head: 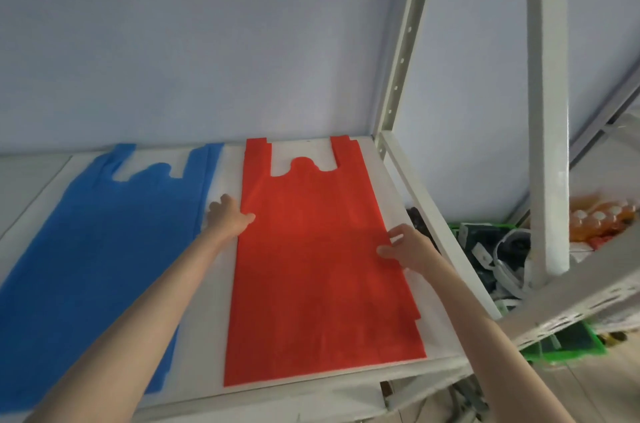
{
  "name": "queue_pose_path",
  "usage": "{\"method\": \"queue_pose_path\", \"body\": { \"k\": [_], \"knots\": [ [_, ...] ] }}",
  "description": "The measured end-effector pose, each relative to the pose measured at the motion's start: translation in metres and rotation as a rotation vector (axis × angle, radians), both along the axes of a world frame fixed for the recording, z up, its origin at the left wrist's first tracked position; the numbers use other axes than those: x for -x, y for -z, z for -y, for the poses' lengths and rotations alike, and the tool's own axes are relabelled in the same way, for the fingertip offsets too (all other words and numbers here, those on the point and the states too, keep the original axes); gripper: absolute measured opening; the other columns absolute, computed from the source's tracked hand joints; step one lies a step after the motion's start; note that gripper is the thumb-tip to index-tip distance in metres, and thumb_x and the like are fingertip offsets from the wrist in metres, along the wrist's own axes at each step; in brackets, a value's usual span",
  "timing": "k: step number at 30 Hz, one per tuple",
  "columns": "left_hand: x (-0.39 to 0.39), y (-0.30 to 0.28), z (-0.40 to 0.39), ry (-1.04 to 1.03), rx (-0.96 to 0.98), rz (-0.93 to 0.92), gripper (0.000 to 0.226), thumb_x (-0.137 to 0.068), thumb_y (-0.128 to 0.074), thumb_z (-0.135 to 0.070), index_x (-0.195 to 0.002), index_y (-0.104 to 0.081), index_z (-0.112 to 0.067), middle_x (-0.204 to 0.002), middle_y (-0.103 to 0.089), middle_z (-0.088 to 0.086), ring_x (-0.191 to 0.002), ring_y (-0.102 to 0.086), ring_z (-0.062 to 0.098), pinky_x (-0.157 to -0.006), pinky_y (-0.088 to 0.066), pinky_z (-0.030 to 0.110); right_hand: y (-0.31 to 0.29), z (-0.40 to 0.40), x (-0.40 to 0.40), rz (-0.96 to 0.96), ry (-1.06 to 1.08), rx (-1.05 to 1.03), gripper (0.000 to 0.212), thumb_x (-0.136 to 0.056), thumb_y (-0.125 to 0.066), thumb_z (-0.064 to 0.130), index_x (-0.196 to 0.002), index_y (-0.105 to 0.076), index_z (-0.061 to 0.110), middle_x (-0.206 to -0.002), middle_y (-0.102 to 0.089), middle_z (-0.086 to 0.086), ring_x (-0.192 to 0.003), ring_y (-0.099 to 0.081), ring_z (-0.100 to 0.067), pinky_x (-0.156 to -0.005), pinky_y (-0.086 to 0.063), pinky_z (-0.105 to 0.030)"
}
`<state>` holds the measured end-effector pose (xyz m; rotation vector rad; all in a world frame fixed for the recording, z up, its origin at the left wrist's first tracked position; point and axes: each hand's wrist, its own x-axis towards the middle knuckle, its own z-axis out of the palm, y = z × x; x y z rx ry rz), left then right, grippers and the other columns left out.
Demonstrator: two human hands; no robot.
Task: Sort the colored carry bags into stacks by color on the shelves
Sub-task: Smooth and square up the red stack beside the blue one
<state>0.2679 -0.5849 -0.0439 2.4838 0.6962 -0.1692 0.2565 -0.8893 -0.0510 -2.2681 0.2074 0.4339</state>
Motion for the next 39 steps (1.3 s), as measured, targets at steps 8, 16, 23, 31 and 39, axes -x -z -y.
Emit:
{"method": "queue_pose_path", "body": {
  "k": [8, 16, 23, 31, 39],
  "knots": [
    [0.118, -0.006, 0.046, 0.666, -0.208, 0.132, 0.067, -0.085, -0.050, -0.054, -0.142, -0.033, -0.023, -0.139, -0.037, -0.002, -0.131, -0.033, 0.016, -0.112, -0.028, 0.028, -0.012, -0.020, -0.040, 0.124, 0.031, 0.033, 0.050, -0.090, -0.056, 0.024, -0.133, -0.042, 0.001, -0.130, -0.053, -0.022, -0.097, -0.054, -0.026, -0.081, -0.045, -0.034],
    [0.175, 0.019, 0.031, 0.987, -0.382, 0.367, 0.048, -0.079, -0.038, -0.062, -0.113, -0.058, -0.034, -0.110, -0.062, -0.016, -0.102, -0.043, -0.001, -0.084, -0.052, 0.019, -0.017, -0.035, -0.057, 0.102, 0.027, 0.148, 0.016, -0.089, -0.052, 0.021, -0.087, -0.051, 0.005, -0.085, -0.052, -0.012, -0.080, -0.049, -0.023, -0.067, -0.038, -0.029],
    [0.174, 0.021, 0.036, 1.098, -0.484, 0.557, 0.023, -0.082, -0.046, -0.025, -0.077, -0.068, -0.023, -0.079, -0.067, -0.011, -0.071, -0.063, 0.009, -0.061, -0.055, 0.023, -0.018, -0.037, -0.056, 0.096, 0.055, 0.145, 0.018, -0.091, -0.050, 0.023, -0.098, -0.053, 0.007, -0.094, -0.052, -0.015, -0.083, -0.048, -0.024, -0.064, -0.038, -0.027],
    [0.182, 0.025, 0.039, 1.103, -0.524, 0.625, 0.028, -0.073, -0.068, -0.022, -0.099, -0.061, -0.018, -0.101, -0.072, -0.003, -0.092, -0.070, 0.014, -0.075, -0.059, 0.026, -0.018, -0.036, -0.050, 0.072, 0.060, 0.118, 0.019, -0.093, -0.047, 0.022, -0.089, -0.049, 0.003, -0.091, -0.051, -0.015, -0.082, -0.050, -0.025, -0.071, -0.040, -0.030],
    [0.181, 0.029, 0.038, 1.240, -0.550, 0.612, 0.029, -0.062, -0.083, -0.022, -0.090, -0.074, -0.021, -0.096, -0.075, -0.005, -0.086, -0.072, 0.012, -0.067, -0.060, 0.022, -0.021, -0.039, -0.045, 0.067, 0.088, 0.124, 0.018, -0.092, -0.047, 0.022, -0.089, -0.048, 0.004, -0.090, -0.051, -0.014, -0.080, -0.051, -0.026, -0.071, -0.040, -0.030]
  ]
}}
